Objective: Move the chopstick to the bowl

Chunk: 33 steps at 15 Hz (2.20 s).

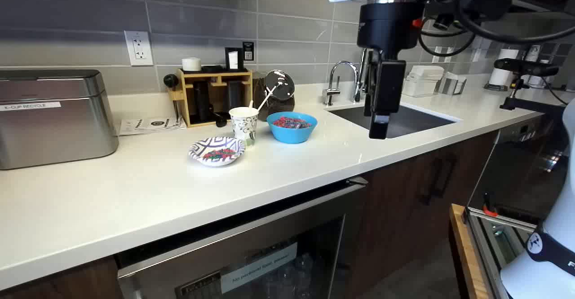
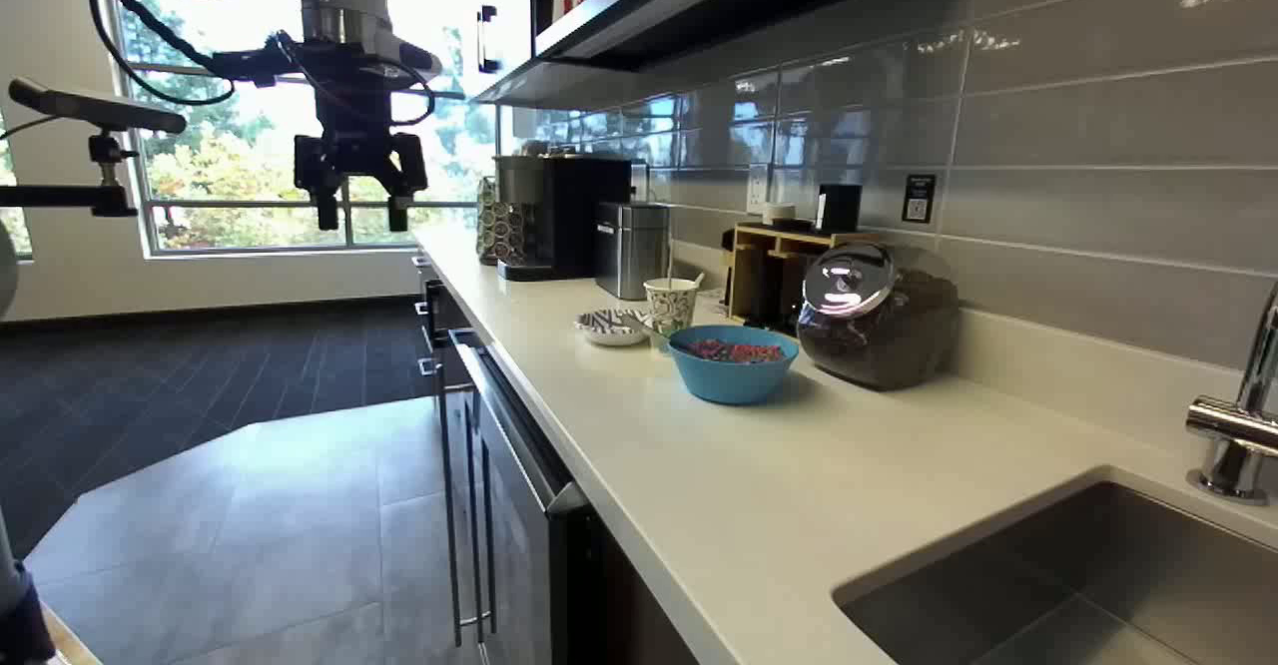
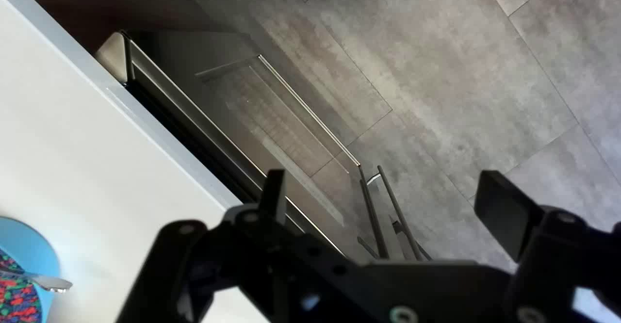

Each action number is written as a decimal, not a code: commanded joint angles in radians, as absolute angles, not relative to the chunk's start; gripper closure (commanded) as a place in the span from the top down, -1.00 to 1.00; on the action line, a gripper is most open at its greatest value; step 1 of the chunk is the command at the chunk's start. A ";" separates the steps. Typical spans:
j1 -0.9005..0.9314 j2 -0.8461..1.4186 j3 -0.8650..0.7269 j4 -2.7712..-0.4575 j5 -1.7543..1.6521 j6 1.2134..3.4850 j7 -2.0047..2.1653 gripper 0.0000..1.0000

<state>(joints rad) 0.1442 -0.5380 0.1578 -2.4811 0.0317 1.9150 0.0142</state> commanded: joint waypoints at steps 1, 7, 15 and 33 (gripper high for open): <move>0.150 -0.537 0.153 -2.479 0.029 1.913 0.017 1.00; 0.150 -0.537 0.153 -2.479 0.029 1.913 0.017 1.00; 0.002 -0.495 0.041 -2.464 0.010 2.145 0.097 1.00; -0.073 -0.161 -0.156 -2.194 0.263 2.554 -0.116 1.00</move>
